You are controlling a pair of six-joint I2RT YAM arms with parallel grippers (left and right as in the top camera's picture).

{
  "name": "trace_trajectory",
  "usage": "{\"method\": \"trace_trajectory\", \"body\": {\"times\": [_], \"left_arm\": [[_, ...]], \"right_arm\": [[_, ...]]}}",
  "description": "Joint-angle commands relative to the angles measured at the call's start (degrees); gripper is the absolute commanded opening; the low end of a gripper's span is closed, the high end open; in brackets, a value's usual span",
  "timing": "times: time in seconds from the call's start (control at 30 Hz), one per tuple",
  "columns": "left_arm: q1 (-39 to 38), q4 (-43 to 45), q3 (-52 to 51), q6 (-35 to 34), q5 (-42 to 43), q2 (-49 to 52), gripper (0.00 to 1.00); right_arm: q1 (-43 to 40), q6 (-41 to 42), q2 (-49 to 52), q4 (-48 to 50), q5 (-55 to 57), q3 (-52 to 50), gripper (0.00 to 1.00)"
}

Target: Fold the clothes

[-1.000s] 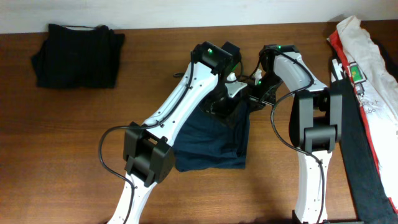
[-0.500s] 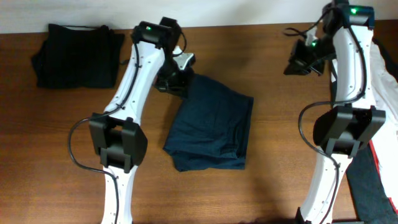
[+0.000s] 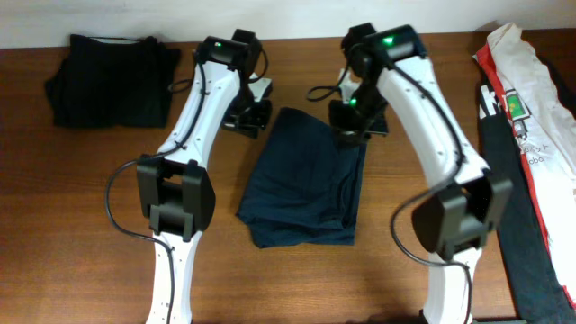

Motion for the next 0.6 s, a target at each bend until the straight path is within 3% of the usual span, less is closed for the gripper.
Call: {"method": "trace_trajectory", "body": {"times": [0.0, 0.13, 0.2, 0.37, 0.47, 0.57], "left_arm": [[3.7, -0.9, -0.3, -1.2, -0.7, 1.7, 0.01], [4.2, -0.9, -0.3, -0.3, 7.2, 1.7, 0.0], [3.6, 0.0, -0.3, -0.3, 8.5, 1.7, 0.0], [2.9, 0.2, -0.3, -0.1, 8.6, 1.7, 0.01], [2.9, 0.0, -0.3, -0.1, 8.6, 1.7, 0.01], [2.9, 0.0, -0.3, -0.1, 8.6, 1.7, 0.01]], "right_arm": [[-0.3, 3.0, -10.7, -0.3, 7.2, -4.5, 0.04], [-0.3, 3.7, -13.8, 0.2, 3.5, -16.1, 0.04], [0.1, -2.9, -13.8, 3.1, -3.8, -23.0, 0.04], [0.1, -10.4, -13.8, 18.4, -17.6, -38.8, 0.04], [0.0, -10.2, -13.4, 27.9, -17.4, -50.7, 0.1], [-0.6, -5.9, -12.8, 31.0, -9.1, -58.2, 0.04]]}}
